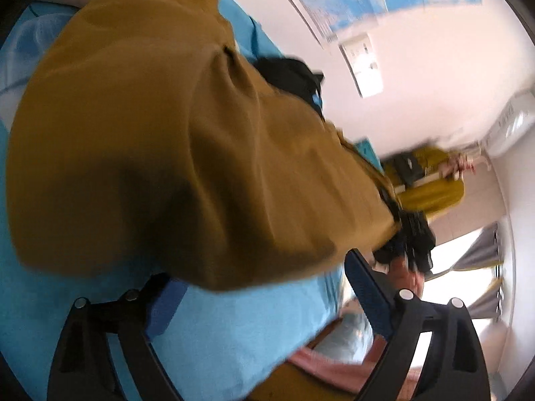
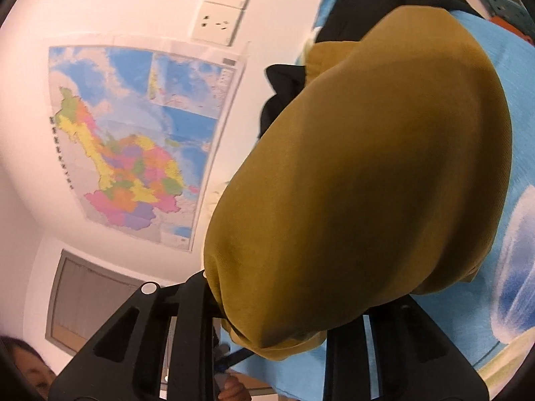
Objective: Fold large clothes
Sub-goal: 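Grasp the folded jacket bundle with both grippers from its sides, then lift the folded jacket with both grippers and carry it toward the clothes stack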
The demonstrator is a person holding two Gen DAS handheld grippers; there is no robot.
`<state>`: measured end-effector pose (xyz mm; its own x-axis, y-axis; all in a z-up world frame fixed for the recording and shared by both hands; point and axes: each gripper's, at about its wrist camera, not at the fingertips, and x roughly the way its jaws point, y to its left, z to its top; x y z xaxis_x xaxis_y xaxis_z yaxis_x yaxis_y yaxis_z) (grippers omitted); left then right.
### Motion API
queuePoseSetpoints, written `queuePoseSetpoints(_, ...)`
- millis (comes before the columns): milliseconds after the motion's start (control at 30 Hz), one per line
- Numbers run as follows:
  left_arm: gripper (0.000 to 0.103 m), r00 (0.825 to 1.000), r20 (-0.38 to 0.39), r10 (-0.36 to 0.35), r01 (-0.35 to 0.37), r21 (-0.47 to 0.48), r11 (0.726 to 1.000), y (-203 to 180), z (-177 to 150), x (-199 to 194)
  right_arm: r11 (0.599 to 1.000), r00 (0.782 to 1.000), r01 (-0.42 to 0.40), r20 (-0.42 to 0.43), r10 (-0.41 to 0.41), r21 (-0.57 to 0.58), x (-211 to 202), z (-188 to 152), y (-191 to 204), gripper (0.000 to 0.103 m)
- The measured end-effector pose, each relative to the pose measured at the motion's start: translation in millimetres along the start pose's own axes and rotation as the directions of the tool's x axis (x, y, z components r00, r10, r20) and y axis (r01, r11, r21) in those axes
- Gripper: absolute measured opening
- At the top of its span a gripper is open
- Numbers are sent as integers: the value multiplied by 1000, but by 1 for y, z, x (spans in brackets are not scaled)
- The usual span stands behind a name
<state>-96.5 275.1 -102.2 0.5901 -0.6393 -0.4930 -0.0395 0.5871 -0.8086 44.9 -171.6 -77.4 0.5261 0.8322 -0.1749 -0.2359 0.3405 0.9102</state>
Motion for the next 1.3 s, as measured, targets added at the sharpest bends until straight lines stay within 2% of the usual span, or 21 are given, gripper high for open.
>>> queuePoseSetpoints(100,88,996,81,-26,33,-85,996,10,17,1,1000,1000,1,-4,-1,-2,-1,-1,-3,24)
queuePoseSetpoints(200,88,989,149,-9,30,-141,990,13,27,3,999,1000,29,-3,-29,-18,0,-2,-9,24)
queuePoseSetpoints(233,87,988,153,11,11,-141,990,12,29,5,999,999,43,-5,-43,-14,1,-2,-13,28)
queuePoseSetpoints(300,82,985,151,88,-71,-120,990,4,30,9,996,995,94,-13,-94,-8,5,-2,-23,40)
queuePoseSetpoints(333,69,978,148,147,-134,-97,986,-1,31,12,994,994,107,-24,-107,-11,10,-3,-27,48)
queuePoseSetpoints(367,62,965,144,217,-210,-64,976,-8,31,16,994,993,111,-27,-111,-14,11,-3,-29,51)
queuePoseSetpoints(433,61,952,141,272,-270,-34,962,-14,31,17,993,993,118,-19,-118,-20,13,-3,-30,54)
queuePoseSetpoints(533,61,939,137,314,-314,-22,949,-17,31,18,992,993,121,-8,-121,-42,17,-5,-26,68)
queuePoseSetpoints(600,61,932,134,338,-340,-6,940,-19,31,20,985,987,158,0,-159,-73,21,-7,-21,68)
queuePoseSetpoints(733,62,927,136,351,-355,13,935,-18,32,23,986,988,155,1,-156,-62,21,-4,-25,67)
queuePoseSetpoints(900,64,925,134,356,-363,36,931,-18,31,23,983,984,176,7,-176,-58,18,-2,-31,50)
queuePoseSetpoints(967,67,927,131,350,-358,41,933,-17,31,23,985,987,163,7,-163,-49,15,-1,-35,46)
queuePoseSetpoints(1100,73,935,121,333,-341,50,939,-16,33,25,987,988,154,8,-154,-35,16,-1,-39,50)
queuePoseSetpoints(1233,95,958,100,270,-278,74,958,-16,35,30,987,988,157,1,-157,-48,22,1,-38,56)
queuePoseSetpoints(1300,95,961,109,254,-261,53,964,-15,37,30,984,986,168,-2,-169,-64,24,2,-36,49)
